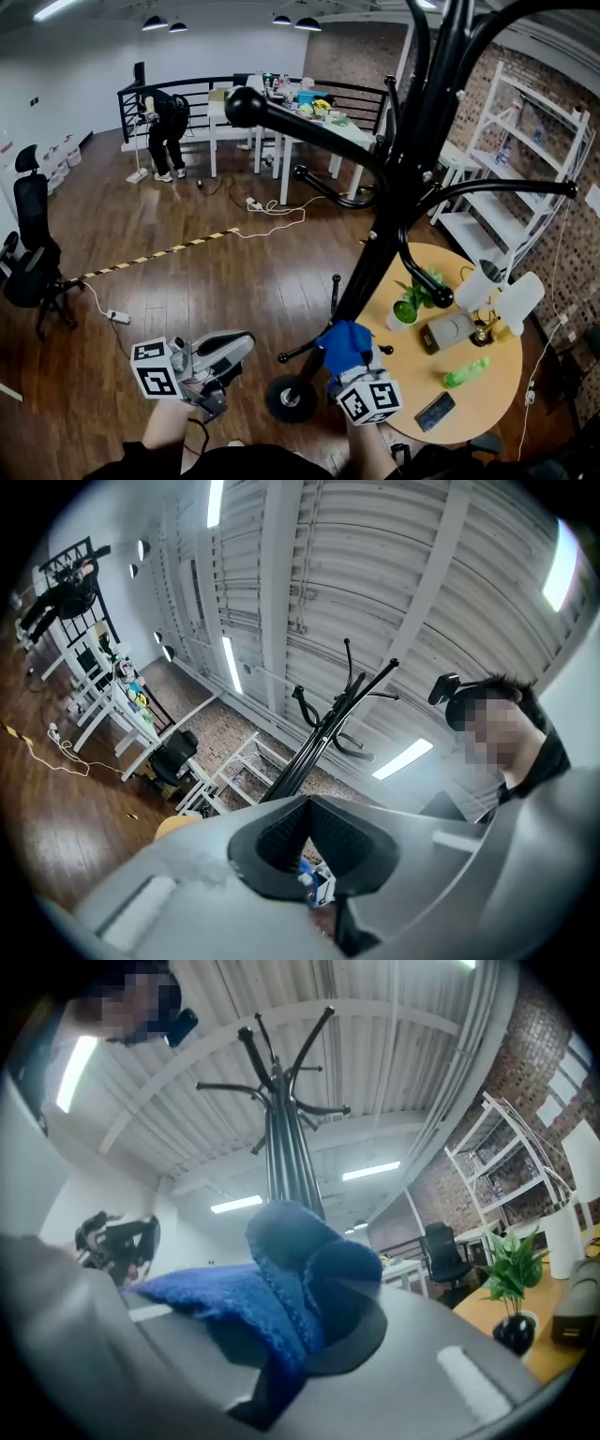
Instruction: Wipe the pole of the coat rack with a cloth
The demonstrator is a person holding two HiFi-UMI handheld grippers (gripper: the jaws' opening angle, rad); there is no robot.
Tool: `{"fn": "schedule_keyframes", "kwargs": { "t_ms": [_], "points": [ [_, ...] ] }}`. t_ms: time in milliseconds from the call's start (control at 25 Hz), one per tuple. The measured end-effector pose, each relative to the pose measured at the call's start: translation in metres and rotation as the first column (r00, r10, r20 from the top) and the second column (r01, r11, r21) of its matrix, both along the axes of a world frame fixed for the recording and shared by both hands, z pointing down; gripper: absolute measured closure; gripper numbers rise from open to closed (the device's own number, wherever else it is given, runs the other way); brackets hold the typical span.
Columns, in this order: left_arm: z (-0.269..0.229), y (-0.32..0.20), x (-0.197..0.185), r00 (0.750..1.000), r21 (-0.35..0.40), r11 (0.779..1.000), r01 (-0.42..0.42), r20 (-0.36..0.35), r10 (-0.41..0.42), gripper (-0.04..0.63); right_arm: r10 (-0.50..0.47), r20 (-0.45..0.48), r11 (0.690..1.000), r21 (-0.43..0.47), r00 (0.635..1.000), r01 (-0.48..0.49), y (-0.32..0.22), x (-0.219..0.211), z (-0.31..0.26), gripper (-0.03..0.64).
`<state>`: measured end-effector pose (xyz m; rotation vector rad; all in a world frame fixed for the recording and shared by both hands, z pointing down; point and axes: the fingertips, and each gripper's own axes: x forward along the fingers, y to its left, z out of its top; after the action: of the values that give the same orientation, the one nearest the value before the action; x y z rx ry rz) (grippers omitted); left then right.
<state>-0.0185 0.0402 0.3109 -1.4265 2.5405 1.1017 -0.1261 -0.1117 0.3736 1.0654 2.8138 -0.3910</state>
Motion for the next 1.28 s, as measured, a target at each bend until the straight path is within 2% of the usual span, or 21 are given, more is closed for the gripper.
{"fn": "schedule_keyframes", "kwargs": {
  "t_ms": [160,320,480,600,800,920,1080,1280],
  "points": [
    [0.001,0.007,-0.001,1.0,0.017,1.0,0.006,0.007,-0.007,0.592,0.009,0.151,0.998,-0.063,0.988,0.001,-0.001,0.003,-0.077,0.592],
    [-0.002,0.011,0.0,0.999,0.035,0.999,0.02,0.024,-0.021,0.594,0.021,0.291,0.996,-0.093,0.957,0.007,-0.004,0.004,-0.161,0.592],
    [-0.002,0.018,0.002,0.999,0.052,0.998,0.036,0.036,-0.038,0.592,0.023,0.378,0.992,-0.122,0.926,0.025,-0.005,0.006,-0.222,0.592],
    [-0.005,0.024,0.002,0.998,0.06,0.997,0.044,0.043,-0.047,0.592,0.027,0.406,0.995,-0.102,0.913,0.016,-0.002,0.005,-0.243,0.592],
    [-0.006,0.026,0.003,0.998,0.061,0.997,0.042,0.045,-0.045,0.592,0.043,0.442,0.996,-0.091,0.896,-0.003,-0.002,0.015,-0.24,0.592],
    [-0.005,0.021,0.003,0.999,0.056,0.998,0.032,0.039,-0.035,0.592,0.022,0.42,0.998,-0.06,0.907,0.004,-0.002,0.013,-0.215,0.592],
    [-0.002,0.013,0.001,1.0,0.027,0.999,0.022,0.022,-0.023,0.592,0.013,0.351,1.0,-0.029,0.936,-0.003,-0.003,0.01,-0.156,0.592],
    [0.0,0.007,-0.001,1.0,0.004,1.0,0.009,-0.001,-0.009,0.594,-0.007,0.218,1.0,-0.003,0.976,0.008,0.0,0.006,-0.065,0.593]
  ]
}}
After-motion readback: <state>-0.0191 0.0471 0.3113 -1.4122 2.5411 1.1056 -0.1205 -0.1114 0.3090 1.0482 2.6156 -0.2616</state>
